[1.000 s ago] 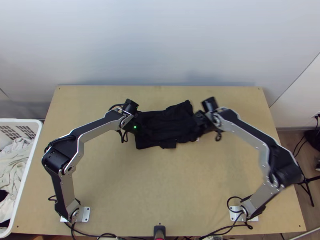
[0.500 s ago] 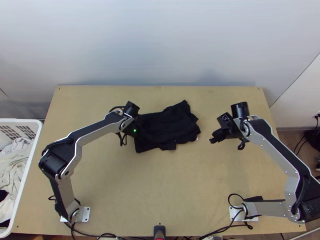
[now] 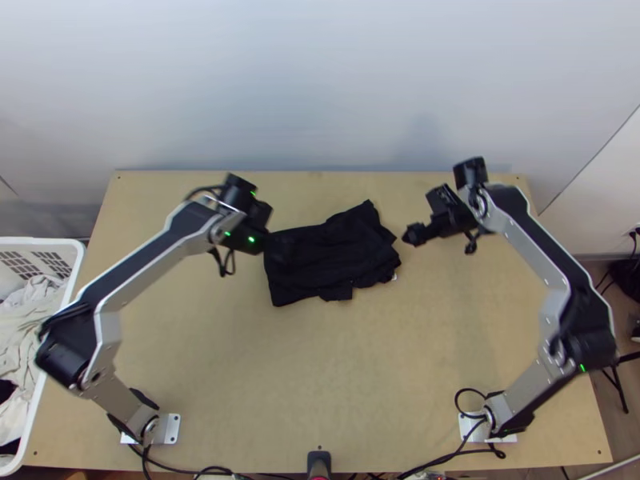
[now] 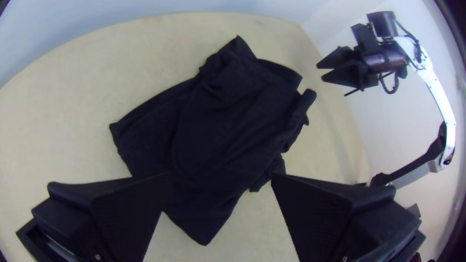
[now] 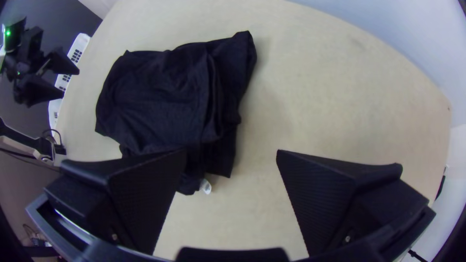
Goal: Fold the t-shirt
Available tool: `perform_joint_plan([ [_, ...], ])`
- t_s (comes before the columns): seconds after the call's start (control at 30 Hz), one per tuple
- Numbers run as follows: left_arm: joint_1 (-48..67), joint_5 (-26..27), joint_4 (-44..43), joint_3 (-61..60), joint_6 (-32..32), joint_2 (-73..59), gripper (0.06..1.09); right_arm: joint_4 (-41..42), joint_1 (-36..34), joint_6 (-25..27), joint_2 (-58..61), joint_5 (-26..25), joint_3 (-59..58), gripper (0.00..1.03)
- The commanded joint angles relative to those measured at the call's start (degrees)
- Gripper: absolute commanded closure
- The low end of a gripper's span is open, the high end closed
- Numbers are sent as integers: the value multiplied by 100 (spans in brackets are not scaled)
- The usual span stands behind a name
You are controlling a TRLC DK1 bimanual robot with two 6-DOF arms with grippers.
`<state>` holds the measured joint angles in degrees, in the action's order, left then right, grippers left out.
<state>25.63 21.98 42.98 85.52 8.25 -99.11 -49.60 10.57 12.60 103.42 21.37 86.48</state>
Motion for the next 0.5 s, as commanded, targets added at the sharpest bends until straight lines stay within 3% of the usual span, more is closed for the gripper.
perform_joint_plan([
  [0.0, -462, 52, 553, 132, -245, 559, 9, -902, -11, 76, 1392, 500, 1767, 17],
  [0.13, -708, 61, 685, -237, -368, 832, 9, -1297, -20, 76, 1928, 1098, 2470, 17],
  [0.47, -946, 43, 791, -694, -474, 1140, 10, -1702, 200, 296, 2156, 1432, 2769, 17],
])
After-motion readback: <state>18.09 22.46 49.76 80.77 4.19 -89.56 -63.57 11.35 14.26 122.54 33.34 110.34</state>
